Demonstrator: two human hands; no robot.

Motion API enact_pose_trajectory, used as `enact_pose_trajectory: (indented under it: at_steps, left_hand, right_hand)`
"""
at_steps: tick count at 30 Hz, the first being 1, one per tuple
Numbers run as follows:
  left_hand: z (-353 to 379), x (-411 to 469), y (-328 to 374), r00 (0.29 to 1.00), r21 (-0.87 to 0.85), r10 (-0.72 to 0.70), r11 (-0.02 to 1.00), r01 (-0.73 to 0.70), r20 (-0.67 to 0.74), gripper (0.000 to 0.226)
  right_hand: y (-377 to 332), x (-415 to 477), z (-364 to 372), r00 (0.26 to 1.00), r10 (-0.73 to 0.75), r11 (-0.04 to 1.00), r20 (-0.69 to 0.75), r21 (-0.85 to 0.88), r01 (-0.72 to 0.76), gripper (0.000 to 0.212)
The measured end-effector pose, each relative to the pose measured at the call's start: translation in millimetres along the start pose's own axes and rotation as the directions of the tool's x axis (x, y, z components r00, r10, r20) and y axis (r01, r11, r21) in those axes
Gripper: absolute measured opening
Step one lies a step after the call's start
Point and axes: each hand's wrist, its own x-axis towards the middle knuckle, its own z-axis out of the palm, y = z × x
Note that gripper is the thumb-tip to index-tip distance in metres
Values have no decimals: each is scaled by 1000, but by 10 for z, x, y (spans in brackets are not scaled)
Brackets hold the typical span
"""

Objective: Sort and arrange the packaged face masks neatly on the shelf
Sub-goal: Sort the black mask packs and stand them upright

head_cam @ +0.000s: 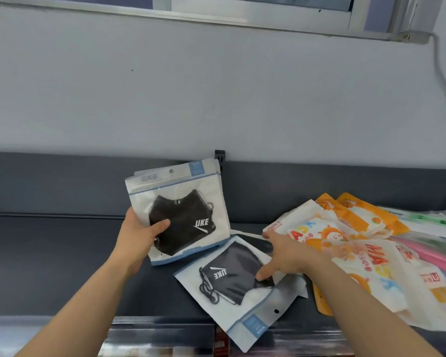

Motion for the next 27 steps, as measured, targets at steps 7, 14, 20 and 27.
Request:
enact_pose_trajectory:
  at_steps: [7,14,20,27]
  left_hand:
    - [-148,0,187,955,216,153,971,-98,-255,43]
    - [15,33,494,996,210,94,974,-89,-13,45]
    - [99,16,695,983,272,50,958,-97,174,23]
    - [116,-97,618,952,337,27,932,-134,306,42]
  right_hand:
    - [-89,-116,-274,930,-161,961,-330,161,224,30]
    - [-657,-354,-688,780,-430,902,-454,-176,395,49]
    - [-1233,-301,-648,760,-577,708,-299,-647,283,42]
    - [-1416,-46,-360,641,-658,725,-396,-564,395,26]
